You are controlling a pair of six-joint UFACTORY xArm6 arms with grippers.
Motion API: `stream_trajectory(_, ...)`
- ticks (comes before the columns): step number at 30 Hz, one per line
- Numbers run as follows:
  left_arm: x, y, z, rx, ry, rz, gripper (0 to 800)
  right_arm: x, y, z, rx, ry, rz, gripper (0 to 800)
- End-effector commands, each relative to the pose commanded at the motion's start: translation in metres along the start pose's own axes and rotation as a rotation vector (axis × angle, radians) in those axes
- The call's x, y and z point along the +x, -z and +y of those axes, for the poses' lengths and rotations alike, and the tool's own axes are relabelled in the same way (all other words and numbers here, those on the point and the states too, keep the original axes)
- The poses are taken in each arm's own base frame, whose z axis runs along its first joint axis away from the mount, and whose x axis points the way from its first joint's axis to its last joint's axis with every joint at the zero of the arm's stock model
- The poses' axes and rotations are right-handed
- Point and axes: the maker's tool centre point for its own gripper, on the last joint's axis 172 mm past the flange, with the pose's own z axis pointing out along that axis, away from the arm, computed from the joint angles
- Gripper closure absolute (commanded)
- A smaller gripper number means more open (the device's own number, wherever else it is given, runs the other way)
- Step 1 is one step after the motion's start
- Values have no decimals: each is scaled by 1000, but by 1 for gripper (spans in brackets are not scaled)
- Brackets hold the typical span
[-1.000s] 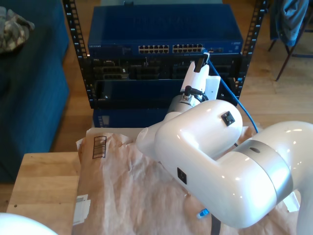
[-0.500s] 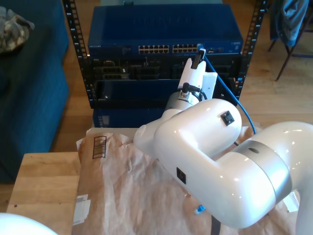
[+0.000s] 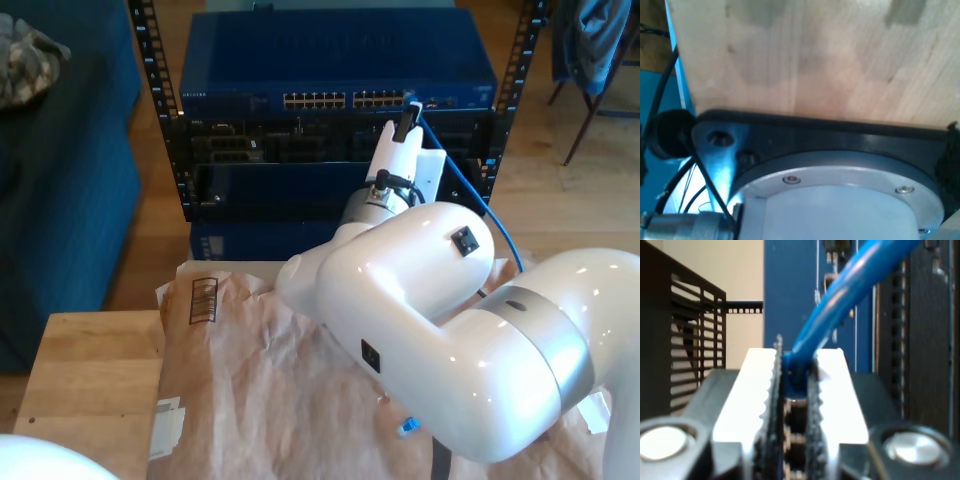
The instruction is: Grab the cable and plug it in
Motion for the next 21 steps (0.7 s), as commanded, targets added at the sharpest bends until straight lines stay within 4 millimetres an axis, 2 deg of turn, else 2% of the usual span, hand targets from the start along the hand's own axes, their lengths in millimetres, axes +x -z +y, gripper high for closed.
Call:
stream_trajectory(15,0,0,0,0,0,0,0,-3,-2,-6,10,-14,-1,800)
stream_trajectory(21,0,0,0,0,0,0,0,-6,-1,-1,8,-10,-5,800)
